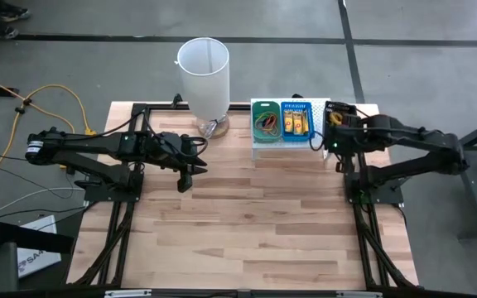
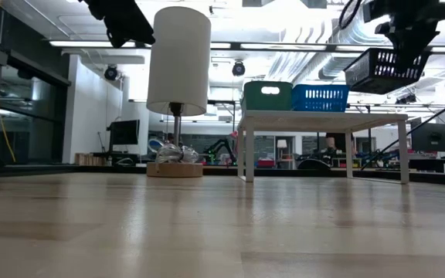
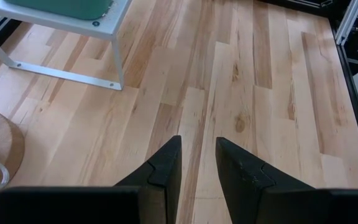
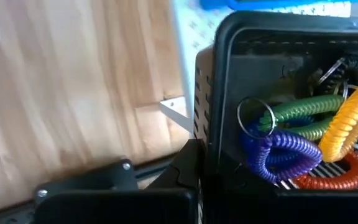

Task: Pick & Place Office Desk Supplies
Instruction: Put the black bin on the shelf

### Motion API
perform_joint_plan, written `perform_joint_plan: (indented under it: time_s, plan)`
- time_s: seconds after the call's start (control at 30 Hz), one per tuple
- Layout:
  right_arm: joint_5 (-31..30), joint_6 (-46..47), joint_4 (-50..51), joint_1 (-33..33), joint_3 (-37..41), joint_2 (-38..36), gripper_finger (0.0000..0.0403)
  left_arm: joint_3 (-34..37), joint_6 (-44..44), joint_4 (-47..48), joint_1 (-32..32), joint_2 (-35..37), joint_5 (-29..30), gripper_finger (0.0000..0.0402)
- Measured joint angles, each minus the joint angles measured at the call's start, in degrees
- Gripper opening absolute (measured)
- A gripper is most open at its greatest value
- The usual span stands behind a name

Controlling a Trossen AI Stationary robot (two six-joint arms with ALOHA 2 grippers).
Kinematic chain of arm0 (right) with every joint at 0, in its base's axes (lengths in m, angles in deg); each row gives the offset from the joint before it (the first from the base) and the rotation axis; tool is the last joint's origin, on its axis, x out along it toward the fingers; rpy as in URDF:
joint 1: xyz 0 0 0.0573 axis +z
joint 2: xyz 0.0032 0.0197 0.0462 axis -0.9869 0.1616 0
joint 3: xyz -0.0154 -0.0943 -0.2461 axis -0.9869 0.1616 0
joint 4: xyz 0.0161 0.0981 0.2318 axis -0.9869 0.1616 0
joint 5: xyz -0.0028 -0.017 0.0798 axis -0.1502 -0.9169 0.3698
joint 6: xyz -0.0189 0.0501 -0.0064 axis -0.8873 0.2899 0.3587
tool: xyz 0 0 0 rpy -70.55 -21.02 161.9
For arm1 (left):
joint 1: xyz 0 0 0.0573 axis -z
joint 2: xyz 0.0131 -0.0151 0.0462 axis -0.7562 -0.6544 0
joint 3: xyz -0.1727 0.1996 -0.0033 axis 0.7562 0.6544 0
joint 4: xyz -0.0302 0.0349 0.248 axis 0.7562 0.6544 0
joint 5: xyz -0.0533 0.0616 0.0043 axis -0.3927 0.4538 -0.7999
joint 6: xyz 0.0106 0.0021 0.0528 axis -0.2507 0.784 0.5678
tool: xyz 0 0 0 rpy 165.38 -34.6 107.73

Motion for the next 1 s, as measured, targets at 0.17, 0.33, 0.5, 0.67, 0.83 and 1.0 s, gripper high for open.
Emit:
perform_joint_plan:
  time_s: [0.17,0.33,0.5,0.67,0.83,1.0]
  plan:
    - [0.06,-5.91,-0.02,-6.78,0.0,-0.05,0.0003,0.0,0.01,-0.01,0.01,0.0,0.0,0.0095]
    - [1.48,-10.82,-2.27,-12.36,0.0,0.55,0.0003,0.0,-0.01,-0.01,0.01,0.0,0.0,0.0095]
    - [4.11,-13.56,-5.09,-15.52,0.0,2.0,0.0002,0.0,0.01,-0.01,-0.01,0.0,0.0,0.0095]
    - [4.46,-18.45,-6.59,-17.08,0.0,4.67,0.0002,0.0,0.0,0.0,0.01,0.0,0.0,0.0095]
    - [5.44,-19.45,-6.77,-18.7,0.0,6.86,0.0003,0.0,0.0,0.0,0.0,0.0,0.0,0.0095]
    - [7.09,-20.38,-7.5,-20.86,0.0,7.07,0.0003,0.0,0.0,0.0,0.01,0.0,0.0,0.0095]
